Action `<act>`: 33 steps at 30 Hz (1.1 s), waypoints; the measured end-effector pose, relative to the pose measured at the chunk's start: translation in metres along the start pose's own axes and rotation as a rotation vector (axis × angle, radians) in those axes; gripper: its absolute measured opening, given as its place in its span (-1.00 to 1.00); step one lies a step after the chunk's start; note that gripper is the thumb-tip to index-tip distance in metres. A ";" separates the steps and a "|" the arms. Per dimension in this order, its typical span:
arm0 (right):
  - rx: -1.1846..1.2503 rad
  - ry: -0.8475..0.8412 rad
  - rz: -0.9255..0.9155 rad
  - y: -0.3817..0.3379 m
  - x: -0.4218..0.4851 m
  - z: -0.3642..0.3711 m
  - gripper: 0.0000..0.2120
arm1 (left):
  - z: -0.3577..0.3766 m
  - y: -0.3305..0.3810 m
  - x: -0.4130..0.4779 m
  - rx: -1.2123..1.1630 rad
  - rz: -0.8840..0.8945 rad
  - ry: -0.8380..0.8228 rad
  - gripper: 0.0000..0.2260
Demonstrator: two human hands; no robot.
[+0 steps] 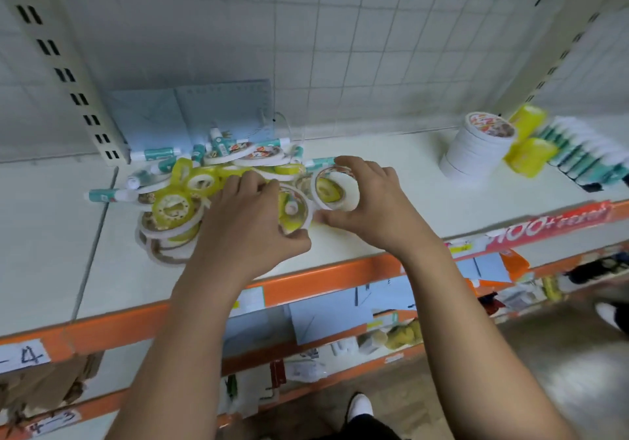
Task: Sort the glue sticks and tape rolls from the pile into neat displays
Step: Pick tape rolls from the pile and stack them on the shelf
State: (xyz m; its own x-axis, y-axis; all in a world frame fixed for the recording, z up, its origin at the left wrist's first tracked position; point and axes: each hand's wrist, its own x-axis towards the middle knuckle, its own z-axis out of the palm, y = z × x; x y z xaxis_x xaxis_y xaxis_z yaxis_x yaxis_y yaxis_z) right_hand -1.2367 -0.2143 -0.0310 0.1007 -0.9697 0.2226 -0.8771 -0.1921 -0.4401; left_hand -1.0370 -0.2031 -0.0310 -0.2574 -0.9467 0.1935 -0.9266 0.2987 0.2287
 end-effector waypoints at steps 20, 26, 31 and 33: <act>-0.159 -0.096 0.268 0.255 -0.020 -0.093 -0.19 | 0.105 0.224 0.112 -0.171 0.106 -0.094 -0.30; -0.081 -0.185 0.192 0.287 -0.011 -0.097 -0.15 | 0.122 0.258 0.118 -0.176 0.007 -0.088 -0.33; -0.070 -0.233 0.101 0.297 0.001 -0.097 -0.14 | 0.126 0.268 0.121 -0.170 -0.048 -0.081 -0.33; -0.037 -0.261 0.070 0.303 0.004 -0.100 -0.13 | 0.126 0.273 0.125 -0.180 -0.052 -0.071 -0.34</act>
State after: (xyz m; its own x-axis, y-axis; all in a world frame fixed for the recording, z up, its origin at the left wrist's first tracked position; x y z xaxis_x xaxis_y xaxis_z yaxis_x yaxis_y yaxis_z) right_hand -1.5489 -0.2608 -0.0764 0.1522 -0.9875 -0.0412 -0.9025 -0.1219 -0.4131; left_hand -1.3566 -0.2548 -0.0647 -0.2345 -0.9657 0.1110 -0.8768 0.2595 0.4048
